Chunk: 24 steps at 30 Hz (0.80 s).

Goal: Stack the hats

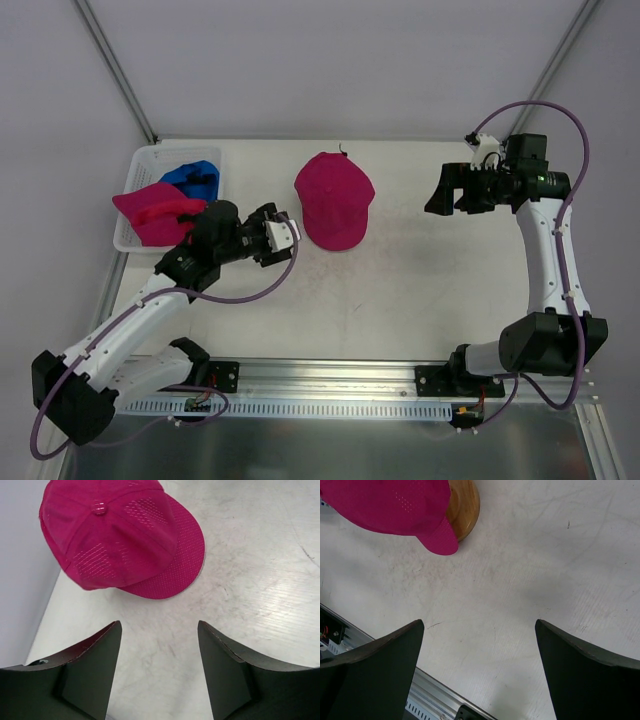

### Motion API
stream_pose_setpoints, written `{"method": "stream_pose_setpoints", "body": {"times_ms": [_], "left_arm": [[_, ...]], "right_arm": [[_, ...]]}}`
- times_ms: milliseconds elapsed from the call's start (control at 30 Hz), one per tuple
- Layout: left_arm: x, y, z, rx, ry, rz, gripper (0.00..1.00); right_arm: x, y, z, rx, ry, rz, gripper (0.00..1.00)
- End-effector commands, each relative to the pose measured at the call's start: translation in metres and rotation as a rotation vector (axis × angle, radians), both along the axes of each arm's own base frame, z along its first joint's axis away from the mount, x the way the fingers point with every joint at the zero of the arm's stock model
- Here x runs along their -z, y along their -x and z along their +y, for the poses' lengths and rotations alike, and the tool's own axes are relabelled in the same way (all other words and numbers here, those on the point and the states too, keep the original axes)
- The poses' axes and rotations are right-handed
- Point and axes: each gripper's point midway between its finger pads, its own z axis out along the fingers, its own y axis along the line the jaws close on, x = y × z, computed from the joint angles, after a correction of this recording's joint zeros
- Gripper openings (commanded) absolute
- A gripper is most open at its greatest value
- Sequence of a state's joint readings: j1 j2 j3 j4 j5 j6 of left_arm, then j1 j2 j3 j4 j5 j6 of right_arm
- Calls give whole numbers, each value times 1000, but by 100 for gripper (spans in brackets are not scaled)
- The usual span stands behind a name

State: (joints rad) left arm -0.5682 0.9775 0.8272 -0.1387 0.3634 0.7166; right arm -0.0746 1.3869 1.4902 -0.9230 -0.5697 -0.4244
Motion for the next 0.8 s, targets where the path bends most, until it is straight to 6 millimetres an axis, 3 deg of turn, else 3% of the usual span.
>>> {"method": "stream_pose_setpoints", "body": {"times_ms": [0,100,133,167,267,300,500,533,567,633,667,767], "left_arm": [[0,4,19,-136,45,111,63],[-10,-12,53,-320,115,216,66],[-23,-20,63,-369,149,226,66],[-17,-32,89,-489,175,300,66],[-25,-59,132,-670,222,372,65],[-21,-63,158,-755,221,408,65],[-28,-94,238,-963,244,499,64],[-25,-93,263,-1032,283,548,64],[-29,-107,279,-1069,328,584,64],[-40,-110,314,-1164,381,609,63],[-30,-113,327,-1215,413,661,63],[-28,-101,358,-1332,505,693,62]], "right_arm": [[-3,-1,2,-13,-27,-24,100],[-1,-1,3,-16,-34,-23,99],[-1,-1,4,-18,-36,-23,100],[-1,-1,4,-18,-35,-25,99],[2,-2,5,-19,-42,-19,100],[4,-2,6,-22,-46,-15,99],[9,-4,9,-25,-64,-1,99],[9,-4,9,-25,-68,-1,99],[11,-4,10,-25,-73,1,99],[12,-5,11,-22,-82,4,100],[14,-5,10,-19,-83,7,99],[16,-5,10,-16,-86,9,100]]}}
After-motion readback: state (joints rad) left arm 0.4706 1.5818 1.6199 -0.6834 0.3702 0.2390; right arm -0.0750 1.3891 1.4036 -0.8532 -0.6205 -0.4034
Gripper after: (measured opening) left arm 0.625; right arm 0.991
